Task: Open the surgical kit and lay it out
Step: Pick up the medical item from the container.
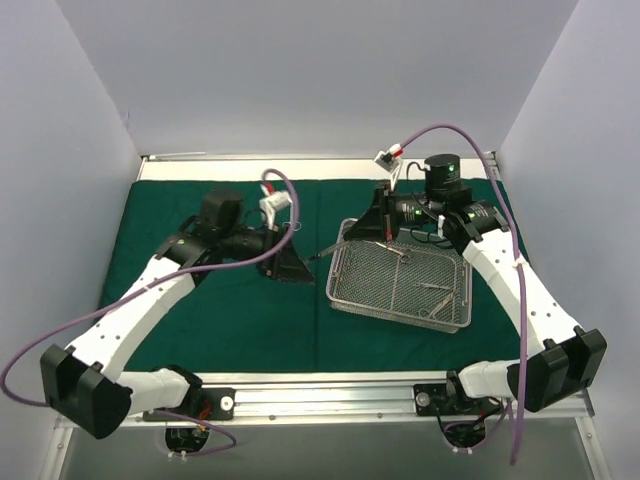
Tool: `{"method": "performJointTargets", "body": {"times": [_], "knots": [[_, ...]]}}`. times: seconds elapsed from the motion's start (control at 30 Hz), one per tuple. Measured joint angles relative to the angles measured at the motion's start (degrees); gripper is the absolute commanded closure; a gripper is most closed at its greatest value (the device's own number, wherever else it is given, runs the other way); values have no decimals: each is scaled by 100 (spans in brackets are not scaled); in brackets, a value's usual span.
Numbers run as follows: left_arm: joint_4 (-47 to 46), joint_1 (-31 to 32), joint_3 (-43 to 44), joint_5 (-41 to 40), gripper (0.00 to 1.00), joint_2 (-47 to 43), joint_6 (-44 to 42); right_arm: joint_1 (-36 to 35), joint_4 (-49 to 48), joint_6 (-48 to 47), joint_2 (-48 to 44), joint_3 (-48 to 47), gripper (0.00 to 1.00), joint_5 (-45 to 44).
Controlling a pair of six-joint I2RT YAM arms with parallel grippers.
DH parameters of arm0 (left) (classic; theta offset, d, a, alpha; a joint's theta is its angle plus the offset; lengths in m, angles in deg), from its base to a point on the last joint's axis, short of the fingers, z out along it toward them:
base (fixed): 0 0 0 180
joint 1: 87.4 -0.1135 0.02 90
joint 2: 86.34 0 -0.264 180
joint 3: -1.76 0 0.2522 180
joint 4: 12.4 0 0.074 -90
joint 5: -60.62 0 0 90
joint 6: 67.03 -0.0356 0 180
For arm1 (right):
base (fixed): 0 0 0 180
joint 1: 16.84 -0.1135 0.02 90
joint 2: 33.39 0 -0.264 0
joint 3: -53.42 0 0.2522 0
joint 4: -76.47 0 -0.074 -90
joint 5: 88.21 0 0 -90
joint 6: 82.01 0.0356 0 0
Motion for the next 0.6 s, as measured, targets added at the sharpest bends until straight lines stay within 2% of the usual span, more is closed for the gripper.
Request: {"method": "performJointTargets", "body": {"times": [0.2, 0.33, 0.43, 0.6], "knots": [[-848, -946, -389, -940, 23, -933, 758, 372, -841, 1139, -358, 553, 100, -807], [-1246, -1051, -391, -2006, 19, -1381, 1211, 450, -907, 1523, -339, 446, 100, -1309], [-1646, -1082, -396, -2398, 19, -1506, 1519, 470, -1174, 2046, -297, 339, 100, -1714], [-2693, -1086, -586, -2822, 19, -1445, 2129, 470, -2387, 3493, -289, 426, 100, -2514]]}}
